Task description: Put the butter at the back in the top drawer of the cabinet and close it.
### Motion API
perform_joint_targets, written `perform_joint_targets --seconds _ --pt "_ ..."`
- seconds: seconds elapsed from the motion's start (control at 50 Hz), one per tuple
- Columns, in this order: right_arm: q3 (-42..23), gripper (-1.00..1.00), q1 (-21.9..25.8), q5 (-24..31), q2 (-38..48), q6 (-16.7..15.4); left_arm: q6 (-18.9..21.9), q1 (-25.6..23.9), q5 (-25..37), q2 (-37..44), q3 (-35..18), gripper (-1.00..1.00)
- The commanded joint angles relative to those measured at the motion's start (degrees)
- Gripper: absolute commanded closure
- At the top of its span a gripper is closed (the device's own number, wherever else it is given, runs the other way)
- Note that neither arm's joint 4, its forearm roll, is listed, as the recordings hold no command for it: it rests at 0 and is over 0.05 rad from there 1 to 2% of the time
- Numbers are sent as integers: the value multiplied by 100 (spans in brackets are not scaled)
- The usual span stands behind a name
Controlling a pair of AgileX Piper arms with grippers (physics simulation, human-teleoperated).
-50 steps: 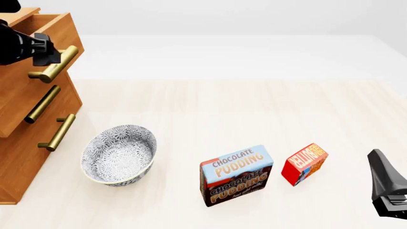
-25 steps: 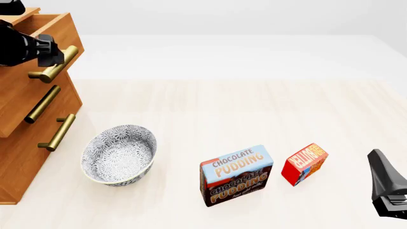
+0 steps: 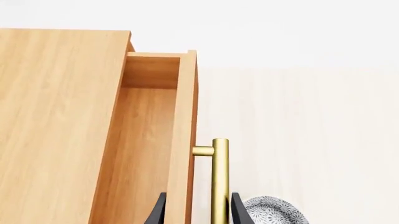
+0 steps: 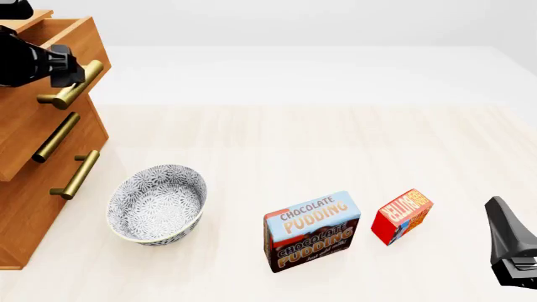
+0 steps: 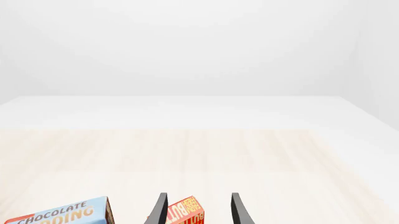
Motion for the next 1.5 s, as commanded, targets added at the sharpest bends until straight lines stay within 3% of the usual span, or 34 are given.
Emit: perform_joint_targets --seconds 0.02,1.5 --pt "0 -100 0 0 0 0 -7 -61 -30 286 224 -100" --pt "0 -100 0 0 0 0 -447 -994 -164 490 223 -100"
